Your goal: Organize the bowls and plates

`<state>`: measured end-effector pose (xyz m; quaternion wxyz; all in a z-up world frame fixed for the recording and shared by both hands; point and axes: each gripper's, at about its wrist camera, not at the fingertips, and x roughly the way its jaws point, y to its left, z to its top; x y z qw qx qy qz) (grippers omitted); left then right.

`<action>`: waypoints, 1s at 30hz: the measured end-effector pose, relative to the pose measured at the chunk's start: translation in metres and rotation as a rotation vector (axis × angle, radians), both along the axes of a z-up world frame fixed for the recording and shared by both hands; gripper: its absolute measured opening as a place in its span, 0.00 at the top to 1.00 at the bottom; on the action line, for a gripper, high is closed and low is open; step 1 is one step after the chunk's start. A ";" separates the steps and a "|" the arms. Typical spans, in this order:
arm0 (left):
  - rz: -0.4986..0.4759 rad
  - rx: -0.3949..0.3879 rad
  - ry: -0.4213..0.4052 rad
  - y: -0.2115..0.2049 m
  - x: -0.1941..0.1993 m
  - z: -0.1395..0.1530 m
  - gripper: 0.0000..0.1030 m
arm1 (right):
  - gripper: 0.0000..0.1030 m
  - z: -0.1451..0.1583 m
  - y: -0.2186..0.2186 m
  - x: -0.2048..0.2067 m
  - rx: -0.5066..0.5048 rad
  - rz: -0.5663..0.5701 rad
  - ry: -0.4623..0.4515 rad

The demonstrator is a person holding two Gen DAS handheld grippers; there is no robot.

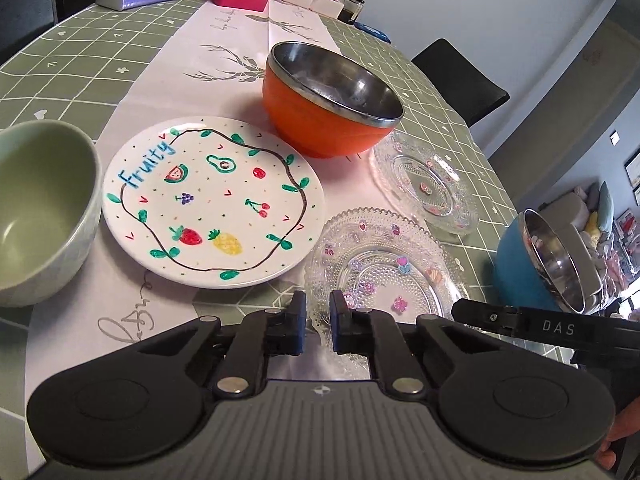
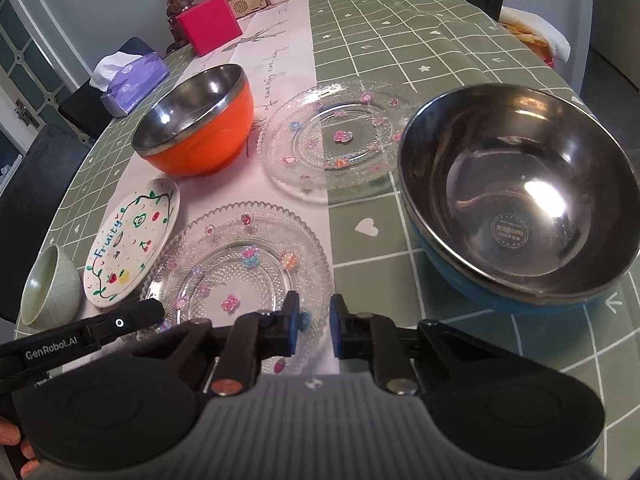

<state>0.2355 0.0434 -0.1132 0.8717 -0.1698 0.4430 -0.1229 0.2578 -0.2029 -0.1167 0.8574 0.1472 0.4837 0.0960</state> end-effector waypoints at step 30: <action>-0.071 -0.128 -0.033 -0.055 -0.113 0.025 0.91 | 0.92 0.027 -0.067 -0.121 -0.046 -0.046 -0.053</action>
